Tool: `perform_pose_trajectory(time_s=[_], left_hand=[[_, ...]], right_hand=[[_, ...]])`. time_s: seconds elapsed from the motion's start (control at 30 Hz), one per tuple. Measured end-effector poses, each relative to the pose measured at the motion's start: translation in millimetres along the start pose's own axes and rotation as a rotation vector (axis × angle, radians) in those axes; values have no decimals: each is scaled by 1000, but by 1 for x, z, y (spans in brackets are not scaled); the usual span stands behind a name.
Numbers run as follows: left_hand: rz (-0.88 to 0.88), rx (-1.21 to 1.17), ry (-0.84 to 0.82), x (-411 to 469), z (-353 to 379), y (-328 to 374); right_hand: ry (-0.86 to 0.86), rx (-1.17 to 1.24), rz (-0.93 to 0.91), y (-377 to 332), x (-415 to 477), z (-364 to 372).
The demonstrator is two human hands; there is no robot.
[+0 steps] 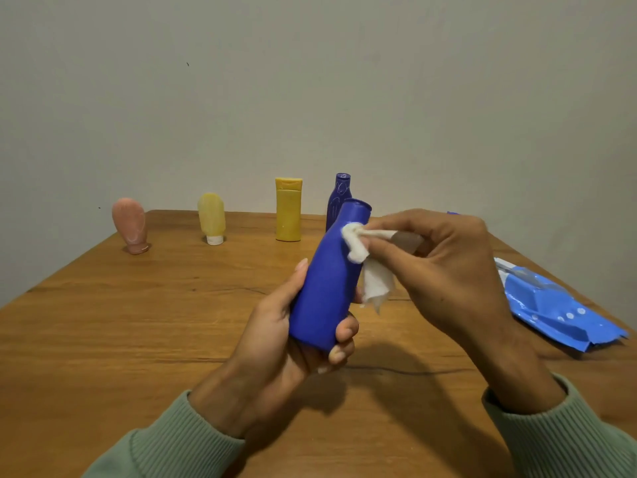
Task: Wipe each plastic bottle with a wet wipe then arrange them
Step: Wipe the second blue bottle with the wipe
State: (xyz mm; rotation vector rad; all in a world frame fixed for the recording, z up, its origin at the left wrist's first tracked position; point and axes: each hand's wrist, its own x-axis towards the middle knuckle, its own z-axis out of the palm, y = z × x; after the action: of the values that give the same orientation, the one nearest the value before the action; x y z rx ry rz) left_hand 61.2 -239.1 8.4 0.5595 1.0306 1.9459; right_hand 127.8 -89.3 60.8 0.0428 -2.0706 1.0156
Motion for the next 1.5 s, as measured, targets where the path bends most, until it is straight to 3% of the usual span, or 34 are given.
perform_pose_trajectory(time_s=[0.07, 0.17, 0.3, 0.5, 0.67, 0.73, 0.97, 1.03, 1.27, 1.4, 1.5], left_hand=[[-37, -23, -54, 0, -2, 0], [-52, -65, -76, -2, -2, -1], [-27, -135, -72, -2, -1, 0], [34, -105, 30, 3, 0, -3], [47, -42, 79, 3, 2, -2], [54, -37, 107, 3, 2, -3], [35, -217, 145, 6, -3, -5], [59, -202, 141, 6, -3, -5], [10, -32, 148, 3, 1, -5], [-17, 28, 157, 1, 3, -7], [10, 66, 171, 2, 2, -8]], right_hand=[[73, -3, 6, 1, 0, 0], [50, 3, 46, -1, 0, 0], [-144, 25, 99, -8, -3, 0], [-439, -132, 61, -18, -9, 3], [-159, -164, 41, -11, -7, 4], [-146, -211, 27, -11, -8, 7], [-618, -298, -16, -23, -11, 5], [-558, -276, -40, -21, -10, 4], [-17, -228, -85, -1, -5, 8], [45, -299, -132, 5, -5, 10], [-28, -288, -142, 1, -6, 10]])
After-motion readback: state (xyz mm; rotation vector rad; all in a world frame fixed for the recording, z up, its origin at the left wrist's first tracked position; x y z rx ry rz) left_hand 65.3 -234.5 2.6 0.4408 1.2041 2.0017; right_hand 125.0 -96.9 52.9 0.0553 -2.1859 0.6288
